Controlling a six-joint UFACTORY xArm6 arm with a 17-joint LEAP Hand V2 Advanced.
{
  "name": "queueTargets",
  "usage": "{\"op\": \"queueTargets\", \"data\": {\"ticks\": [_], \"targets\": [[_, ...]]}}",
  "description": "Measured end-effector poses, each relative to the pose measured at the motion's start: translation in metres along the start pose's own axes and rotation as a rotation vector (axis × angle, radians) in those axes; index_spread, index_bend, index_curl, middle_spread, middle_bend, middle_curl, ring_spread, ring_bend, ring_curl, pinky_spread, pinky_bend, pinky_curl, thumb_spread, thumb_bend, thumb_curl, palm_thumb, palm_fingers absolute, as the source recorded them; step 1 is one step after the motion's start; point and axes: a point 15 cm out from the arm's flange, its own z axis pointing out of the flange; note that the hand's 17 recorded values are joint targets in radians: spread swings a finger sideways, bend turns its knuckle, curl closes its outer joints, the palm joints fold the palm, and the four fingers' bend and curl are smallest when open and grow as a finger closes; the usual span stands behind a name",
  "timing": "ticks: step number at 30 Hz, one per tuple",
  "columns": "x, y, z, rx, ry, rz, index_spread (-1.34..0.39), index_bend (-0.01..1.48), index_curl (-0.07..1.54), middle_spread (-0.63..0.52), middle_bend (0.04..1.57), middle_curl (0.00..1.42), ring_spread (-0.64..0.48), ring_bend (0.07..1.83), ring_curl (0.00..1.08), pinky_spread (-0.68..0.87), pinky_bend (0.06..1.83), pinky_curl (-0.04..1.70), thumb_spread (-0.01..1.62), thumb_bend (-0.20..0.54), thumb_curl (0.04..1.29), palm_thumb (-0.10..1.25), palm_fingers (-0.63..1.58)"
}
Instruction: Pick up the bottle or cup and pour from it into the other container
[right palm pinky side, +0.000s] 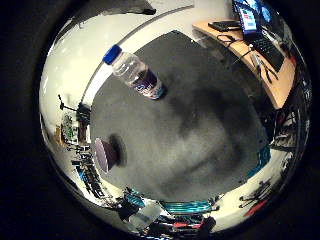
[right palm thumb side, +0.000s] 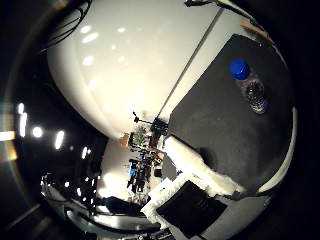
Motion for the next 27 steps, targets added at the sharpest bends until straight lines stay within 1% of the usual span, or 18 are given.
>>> {"op": "queueTargets", "data": {"ticks": [4, 10, 17, 21, 27], "targets": [[0.016, -0.004, 0.003, 0.01, -0.016, 0.018, -0.24, 0.17, 0.32, 0.04, 0.26, 0.34, 0.14, 0.42, 0.21, 0.44, 0.73, -0.01, 1.06, -0.024, 0.32, 0.55, 0.27], [0.039, -0.018, 0.008, 0.08, -0.053, 0.04, -0.24, 0.17, 0.32, 0.04, 0.26, 0.34, 0.14, 0.4, 0.21, 0.43, 0.71, 0.0, 1.07, -0.023, 0.32, 0.56, 0.26], [0.061, -0.018, 0.021, 0.097, -0.075, 0.064, -0.23, 0.16, 0.31, 0.04, 0.26, 0.34, 0.14, 0.41, 0.21, 0.43, 0.71, 0.0, 1.08, -0.024, 0.32, 0.56, 0.24], [0.084, -0.026, 0.029, 0.152, -0.071, 0.096, -0.23, 0.16, 0.3, 0.05, 0.26, 0.35, 0.14, 0.43, 0.22, 0.43, 0.72, 0.0, 1.08, -0.023, 0.33, 0.56, 0.23], [0.1, -0.019, 0.044, 0.146, -0.093, 0.126, -0.22, 0.16, 0.29, 0.05, 0.27, 0.35, 0.15, 0.43, 0.22, 0.42, 0.73, 0.0, 1.08, -0.023, 0.33, 0.55, 0.21]]}}
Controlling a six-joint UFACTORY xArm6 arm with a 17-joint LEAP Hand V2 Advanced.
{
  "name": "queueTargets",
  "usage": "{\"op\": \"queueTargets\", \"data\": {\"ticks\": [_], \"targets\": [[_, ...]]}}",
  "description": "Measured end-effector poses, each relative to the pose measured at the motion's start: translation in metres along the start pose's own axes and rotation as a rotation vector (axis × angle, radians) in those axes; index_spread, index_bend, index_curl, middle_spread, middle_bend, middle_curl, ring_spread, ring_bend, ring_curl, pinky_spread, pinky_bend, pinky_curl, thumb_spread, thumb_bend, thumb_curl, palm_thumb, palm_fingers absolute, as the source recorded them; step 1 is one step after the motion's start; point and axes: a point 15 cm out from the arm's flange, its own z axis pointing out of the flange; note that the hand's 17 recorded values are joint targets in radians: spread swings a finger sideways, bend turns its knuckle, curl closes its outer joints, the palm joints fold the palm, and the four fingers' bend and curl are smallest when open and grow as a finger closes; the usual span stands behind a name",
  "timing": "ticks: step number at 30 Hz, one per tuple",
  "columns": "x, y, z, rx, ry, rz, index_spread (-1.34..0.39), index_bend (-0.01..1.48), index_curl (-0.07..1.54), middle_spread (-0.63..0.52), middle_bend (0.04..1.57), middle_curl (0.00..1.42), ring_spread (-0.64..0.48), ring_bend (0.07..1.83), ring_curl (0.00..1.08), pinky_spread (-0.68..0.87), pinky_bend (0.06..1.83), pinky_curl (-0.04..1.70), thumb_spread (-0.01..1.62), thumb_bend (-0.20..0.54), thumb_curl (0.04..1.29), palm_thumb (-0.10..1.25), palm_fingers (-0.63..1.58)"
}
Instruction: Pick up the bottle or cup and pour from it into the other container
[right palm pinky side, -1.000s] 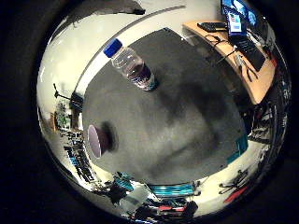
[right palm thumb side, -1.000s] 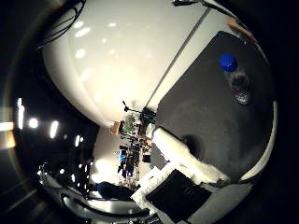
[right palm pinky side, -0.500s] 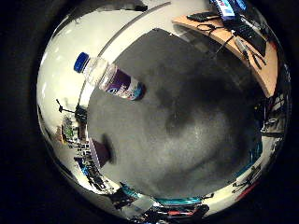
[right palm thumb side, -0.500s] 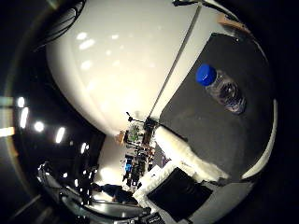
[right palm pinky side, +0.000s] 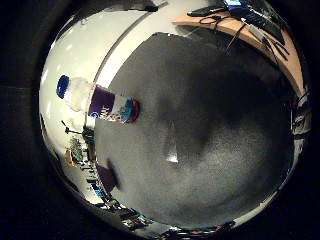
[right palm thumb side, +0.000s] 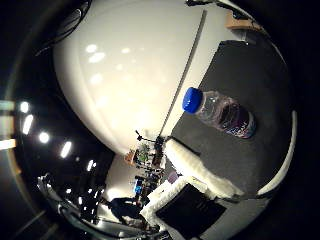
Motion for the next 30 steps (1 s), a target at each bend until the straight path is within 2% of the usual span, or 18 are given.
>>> {"op": "queueTargets", "data": {"ticks": [17, 30], "targets": [[-0.008, 0.008, 0.052, -0.071, -0.047, -0.002, -0.19, 0.16, 0.28, 0.1, 0.23, 0.34, 0.16, 0.46, 0.23, 0.41, 0.83, 0.0, 1.02, -0.027, 0.31, 0.51, 0.12], [-0.011, 0.005, 0.077, -0.085, -0.027, -0.024, -0.17, 0.16, 0.28, 0.09, 0.28, 0.35, 0.16, 0.47, 0.23, 0.42, 0.83, 0.0, 1.01, -0.026, 0.32, 0.53, 0.16]]}}
